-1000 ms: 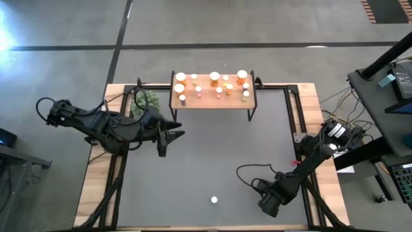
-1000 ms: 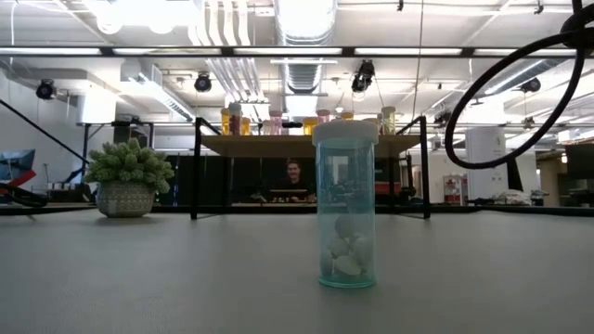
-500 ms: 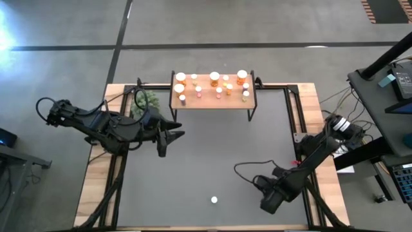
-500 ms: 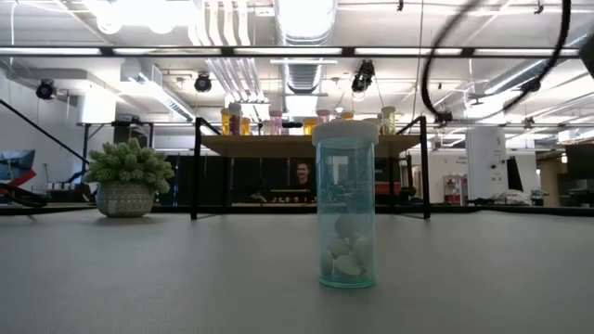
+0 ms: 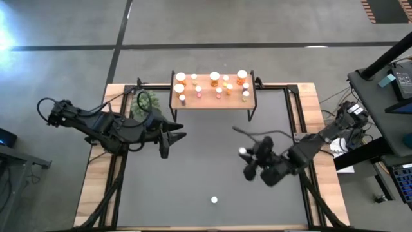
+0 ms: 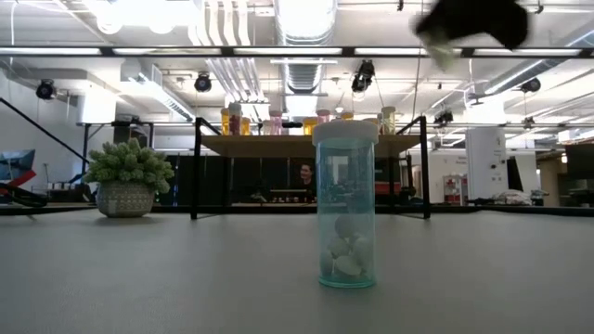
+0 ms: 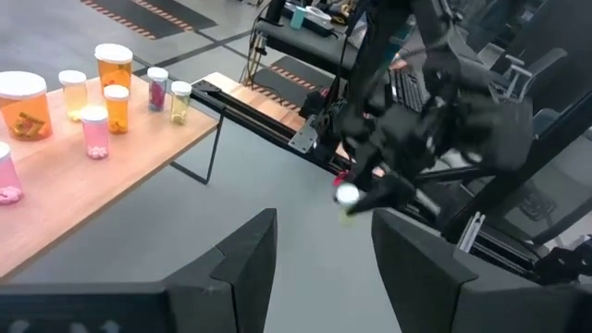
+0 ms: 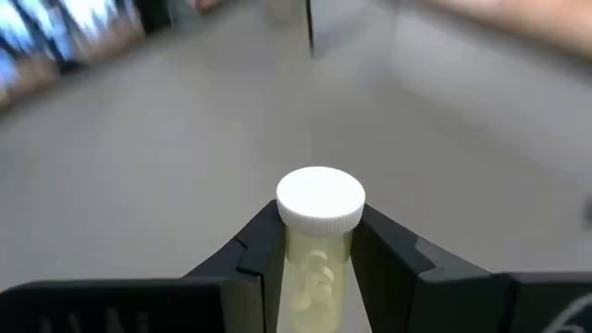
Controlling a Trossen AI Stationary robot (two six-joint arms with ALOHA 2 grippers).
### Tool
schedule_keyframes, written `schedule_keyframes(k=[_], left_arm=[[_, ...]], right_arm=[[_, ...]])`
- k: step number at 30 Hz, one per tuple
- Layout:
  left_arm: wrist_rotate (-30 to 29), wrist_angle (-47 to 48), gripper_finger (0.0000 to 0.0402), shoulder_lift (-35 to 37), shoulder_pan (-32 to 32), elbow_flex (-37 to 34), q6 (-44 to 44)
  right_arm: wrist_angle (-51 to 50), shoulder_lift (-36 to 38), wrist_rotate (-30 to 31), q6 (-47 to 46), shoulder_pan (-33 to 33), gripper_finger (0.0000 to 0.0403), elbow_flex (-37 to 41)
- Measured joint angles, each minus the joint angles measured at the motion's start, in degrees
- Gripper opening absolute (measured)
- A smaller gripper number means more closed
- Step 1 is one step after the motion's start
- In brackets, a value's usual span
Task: Pick and place medicine bottles onto shelf by color
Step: Put the small yellow pill bottle on the shelf
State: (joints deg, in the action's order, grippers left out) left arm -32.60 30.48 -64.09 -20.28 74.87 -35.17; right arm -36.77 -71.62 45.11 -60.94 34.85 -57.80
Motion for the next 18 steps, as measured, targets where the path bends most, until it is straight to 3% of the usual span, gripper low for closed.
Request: schedule_keyframes(k=[2,9,12,18], left_arm=[[0.0,0.0,0.0162,-0.4,0.0,0.0,0.4],[-0.4,0.0,0.0162,-3.7,0.0,0.0,13.2],[-2.2,0.0,0.0162,-4.6,0.1,0.0,16.4],[-8.6,0.0,0.0162,-4.1,1.2,0.0,21.4]], right_arm=[[8.1,1.1,3.1,7.8,-2.9,0.0098,0.0],[36.4,1.3,2.5,35.7,-13.4,0.0098,0.0],[40.7,0.9,2.5,39.4,-18.5,0.0098,-0.1],[42.2,-3.1,2.5,38.2,-28.0,0.0098,-0.1]])
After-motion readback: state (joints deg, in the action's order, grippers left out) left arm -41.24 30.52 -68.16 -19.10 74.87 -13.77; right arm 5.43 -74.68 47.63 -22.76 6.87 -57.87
